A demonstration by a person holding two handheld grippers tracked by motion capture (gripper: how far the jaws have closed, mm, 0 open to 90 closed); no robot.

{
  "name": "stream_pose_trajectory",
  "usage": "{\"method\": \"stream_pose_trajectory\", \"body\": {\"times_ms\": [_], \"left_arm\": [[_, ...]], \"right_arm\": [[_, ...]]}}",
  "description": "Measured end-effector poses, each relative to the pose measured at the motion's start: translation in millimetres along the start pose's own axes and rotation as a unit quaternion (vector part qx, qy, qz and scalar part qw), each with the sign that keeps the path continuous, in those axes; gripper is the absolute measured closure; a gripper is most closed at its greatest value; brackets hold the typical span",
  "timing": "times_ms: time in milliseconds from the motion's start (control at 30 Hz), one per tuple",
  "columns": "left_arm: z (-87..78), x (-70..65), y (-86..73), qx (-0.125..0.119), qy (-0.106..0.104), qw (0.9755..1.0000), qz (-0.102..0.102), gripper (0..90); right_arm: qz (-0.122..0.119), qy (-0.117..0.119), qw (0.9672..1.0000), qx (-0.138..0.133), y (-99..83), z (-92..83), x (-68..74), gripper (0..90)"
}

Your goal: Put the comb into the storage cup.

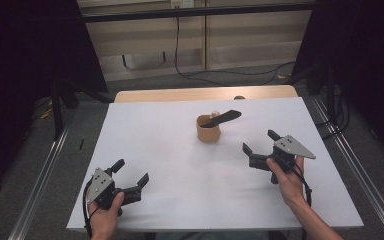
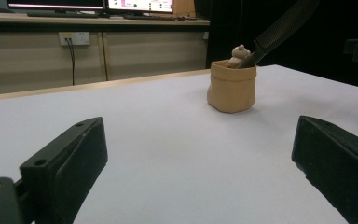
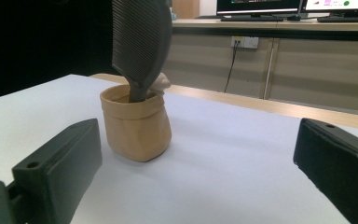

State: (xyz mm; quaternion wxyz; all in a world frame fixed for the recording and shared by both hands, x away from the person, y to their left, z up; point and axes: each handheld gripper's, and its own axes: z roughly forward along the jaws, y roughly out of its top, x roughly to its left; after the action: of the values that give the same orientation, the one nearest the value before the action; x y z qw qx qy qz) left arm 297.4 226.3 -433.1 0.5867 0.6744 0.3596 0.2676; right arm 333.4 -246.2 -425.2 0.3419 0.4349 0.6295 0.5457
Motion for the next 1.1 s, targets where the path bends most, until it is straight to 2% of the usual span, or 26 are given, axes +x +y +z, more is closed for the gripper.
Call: {"method": "stream_pose_trajectory", "body": {"times_ms": [233,300,633,700,800,933,1100], "left_arm": [[-3.6,-6.0,0.7,0.002,-0.001,1.0000,-0.002,3.5],[-3.6,-6.0,1.2,0.004,-0.006,1.0000,0.000,3.4],[-4.9,-3.5,0.6,0.007,-0.005,0.9999,-0.007,3.4],[-5.3,-3.2,1.2,0.003,-0.005,0.9999,-0.011,3.4],[-6.7,-4.4,1.9,0.001,-0.001,1.0000,-0.002,3.4],[-6.3,-4.2,1.5,0.002,0.002,1.0000,-0.001,3.4],[-5.9,-2.0,0.4,0.005,0.003,1.0000,-0.004,3.4]], "right_arm": [[0.001,-0.014,0.9999,-0.005,-0.3,-12.8,0.6,0.5],[0.001,-0.014,0.9999,-0.008,-0.8,-16.9,1.4,0.5],[0.003,-0.031,0.9994,-0.014,-6.3,-35.8,-5.5,0.4],[0.005,-0.044,0.9989,-0.016,-6.5,-39.6,-6.0,0.4],[0.002,-0.063,0.9979,-0.018,-7.5,-43.7,-5.6,0.4],[0.007,-0.065,0.9978,-0.015,-12.2,-51.2,-5.4,0.4],[0.000,-0.070,0.9975,-0.013,-15.0,-61.3,-6.0,0.0]]}}
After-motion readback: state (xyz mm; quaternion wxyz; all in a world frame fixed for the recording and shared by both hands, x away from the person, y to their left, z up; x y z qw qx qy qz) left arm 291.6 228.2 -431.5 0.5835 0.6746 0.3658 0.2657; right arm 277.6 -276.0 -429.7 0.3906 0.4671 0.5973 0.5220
